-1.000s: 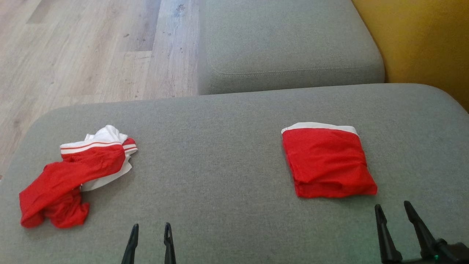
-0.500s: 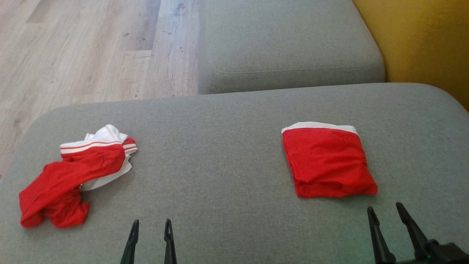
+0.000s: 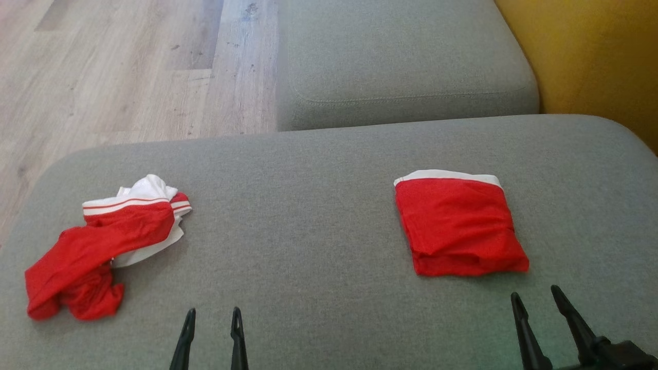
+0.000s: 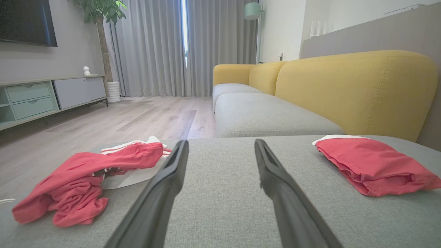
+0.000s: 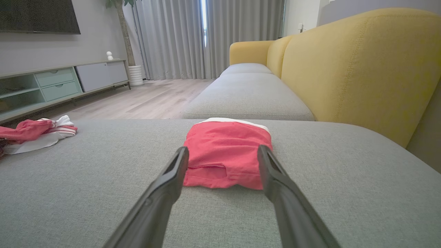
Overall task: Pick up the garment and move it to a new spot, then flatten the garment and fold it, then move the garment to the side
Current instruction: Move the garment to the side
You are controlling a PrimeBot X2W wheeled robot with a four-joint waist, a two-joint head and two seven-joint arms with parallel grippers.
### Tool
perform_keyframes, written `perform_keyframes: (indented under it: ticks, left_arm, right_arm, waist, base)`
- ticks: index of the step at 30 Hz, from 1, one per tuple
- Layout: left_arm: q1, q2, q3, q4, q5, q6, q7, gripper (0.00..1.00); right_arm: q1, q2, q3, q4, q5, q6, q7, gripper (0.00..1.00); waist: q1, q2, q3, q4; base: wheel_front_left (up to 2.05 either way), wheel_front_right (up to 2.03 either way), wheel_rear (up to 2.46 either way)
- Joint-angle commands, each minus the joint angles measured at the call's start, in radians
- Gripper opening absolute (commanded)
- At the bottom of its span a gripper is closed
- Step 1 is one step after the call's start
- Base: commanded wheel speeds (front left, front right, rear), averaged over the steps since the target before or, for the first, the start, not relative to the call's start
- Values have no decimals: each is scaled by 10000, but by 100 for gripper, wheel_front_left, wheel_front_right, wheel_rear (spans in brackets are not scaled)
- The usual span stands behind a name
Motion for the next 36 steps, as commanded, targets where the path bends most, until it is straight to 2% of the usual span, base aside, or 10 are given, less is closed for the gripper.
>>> perform_keyframes:
  ticks: [1,12,18,21,28,33,36]
  left_arm:
    - [-439,-91,288,-301,-37,-34,-53,100]
    - [-456,-91,221,-330,-53,-21,-53,100]
    - [-749,-91,26,-442,45,0,-53,100]
    - [-970,-91,-149,-480,110,-35,-53,100]
    - [-1787,-91,-432,-734,259,106,-53,100]
    - [-2320,-91,-667,-740,237,281,-53,100]
    - [-2522,-91,-794,-670,210,371,-53,100]
  right_arm:
    - [-532,-286,190,-258,-83,-9,-108,100]
    - [-544,-400,228,-249,-126,-9,-108,100]
    - [-1106,-572,92,196,-380,-9,-109,100]
    - [-1603,-687,181,835,-134,-9,-53,100]
    - [-3303,-1156,11,1676,611,-9,793,100]
    - [-4543,-1646,-132,2426,1689,-9,2101,100]
    - [-5179,-2014,122,2864,2462,-9,2947,100]
  waist:
    - [0,0,9,0]
    - [0,0,245,20]
    - [0,0,873,38]
    - [0,0,1188,52]
    - [0,0,2192,146]
    - [0,0,2725,280]
    - [0,0,2954,301]
  base:
    - [0,0,0]
    - [0,0,0]
    - [0,0,0]
    - [0,0,0]
    - [0,0,0]
    - [0,0,0]
    - [0,0,0]
